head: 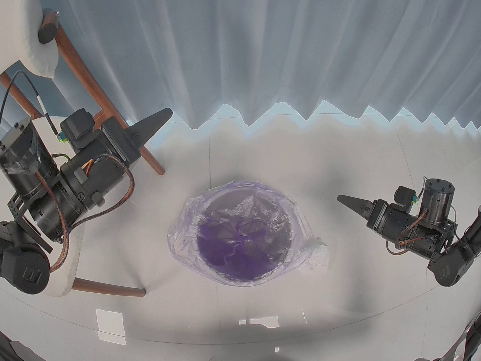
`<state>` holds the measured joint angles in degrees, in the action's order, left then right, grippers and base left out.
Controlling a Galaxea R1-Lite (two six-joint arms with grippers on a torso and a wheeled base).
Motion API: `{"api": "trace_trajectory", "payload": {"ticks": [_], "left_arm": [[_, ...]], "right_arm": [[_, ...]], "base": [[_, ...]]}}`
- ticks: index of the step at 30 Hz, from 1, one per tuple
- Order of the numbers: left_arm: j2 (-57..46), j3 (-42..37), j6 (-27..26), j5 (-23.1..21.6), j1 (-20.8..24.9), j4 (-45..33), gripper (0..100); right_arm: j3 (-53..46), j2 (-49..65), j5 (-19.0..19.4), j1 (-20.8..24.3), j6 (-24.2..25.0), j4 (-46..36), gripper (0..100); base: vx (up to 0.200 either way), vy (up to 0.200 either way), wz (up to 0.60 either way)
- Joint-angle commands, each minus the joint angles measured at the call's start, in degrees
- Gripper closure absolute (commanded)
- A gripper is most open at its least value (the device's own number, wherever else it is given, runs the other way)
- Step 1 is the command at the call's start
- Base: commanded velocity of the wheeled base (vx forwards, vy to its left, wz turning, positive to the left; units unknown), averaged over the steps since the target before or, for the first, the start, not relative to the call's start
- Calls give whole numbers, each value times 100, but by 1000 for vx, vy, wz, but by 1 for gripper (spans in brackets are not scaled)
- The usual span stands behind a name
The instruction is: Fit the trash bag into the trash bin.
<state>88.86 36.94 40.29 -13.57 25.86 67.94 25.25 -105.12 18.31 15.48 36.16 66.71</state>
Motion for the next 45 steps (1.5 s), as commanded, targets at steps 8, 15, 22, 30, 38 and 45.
{"api": "trace_trajectory", "payload": {"ticks": [8,15,22,30,38,45], "left_arm": [[-281,-55,-12,-32,157,0,100],[-395,-55,-12,-49,165,-79,100],[-431,-55,-21,-41,174,-554,100],[-404,-134,-188,-49,244,-1002,100],[-149,-284,-557,-41,183,-993,100],[-141,-328,-557,-49,227,-993,100]], "right_arm": [[525,62,-205,139,-3,-773,0],[560,9,-249,166,-39,-1037,0],[833,-281,-311,131,-30,-1028,0],[1246,-712,-267,-72,14,-967,0],[1879,-1459,-267,-63,14,-975,0],[1861,-2100,-267,7,5,-747,0]], "base": [[0,0,0],[0,0,0],[0,0,0],[0,0,0],[0,0,0],[0,0,0]]}}
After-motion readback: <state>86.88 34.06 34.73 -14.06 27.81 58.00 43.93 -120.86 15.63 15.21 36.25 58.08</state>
